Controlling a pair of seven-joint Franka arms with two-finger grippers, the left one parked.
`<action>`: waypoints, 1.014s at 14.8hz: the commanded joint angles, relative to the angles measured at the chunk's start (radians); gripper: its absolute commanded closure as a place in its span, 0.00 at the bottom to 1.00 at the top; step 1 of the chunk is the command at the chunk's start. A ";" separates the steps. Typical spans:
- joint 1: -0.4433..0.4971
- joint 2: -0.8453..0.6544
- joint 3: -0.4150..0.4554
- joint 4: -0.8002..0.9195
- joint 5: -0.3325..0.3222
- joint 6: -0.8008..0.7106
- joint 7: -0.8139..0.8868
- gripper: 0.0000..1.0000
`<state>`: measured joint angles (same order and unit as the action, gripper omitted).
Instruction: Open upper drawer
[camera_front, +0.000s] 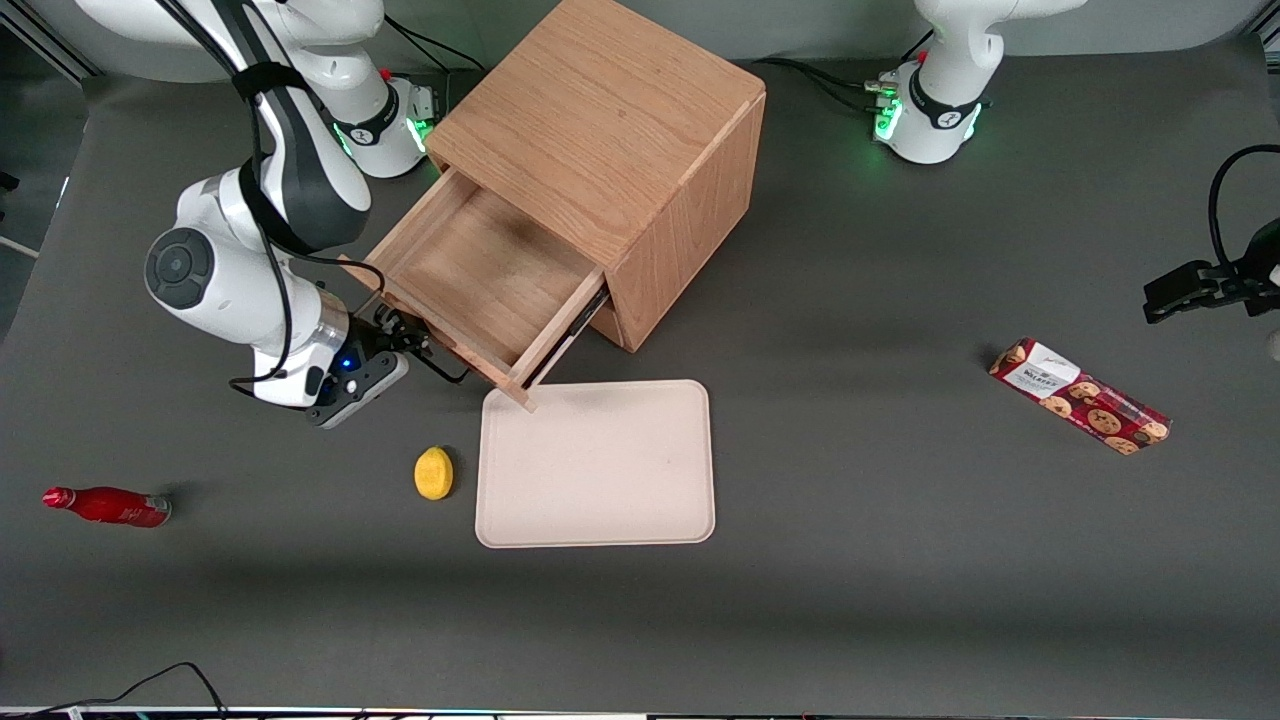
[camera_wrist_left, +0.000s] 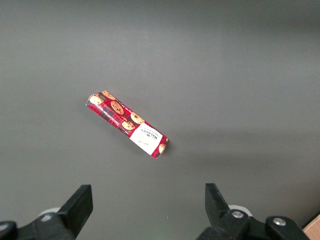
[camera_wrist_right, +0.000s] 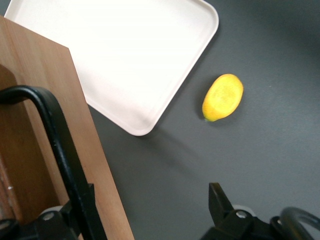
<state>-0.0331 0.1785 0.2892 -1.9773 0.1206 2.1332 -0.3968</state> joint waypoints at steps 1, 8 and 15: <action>0.002 0.036 -0.015 0.046 -0.015 0.004 -0.028 0.00; -0.001 0.075 -0.044 0.103 -0.039 0.004 -0.039 0.00; -0.002 0.102 -0.064 0.132 -0.062 0.004 -0.056 0.00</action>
<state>-0.0356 0.2569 0.2313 -1.8743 0.0783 2.1379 -0.4260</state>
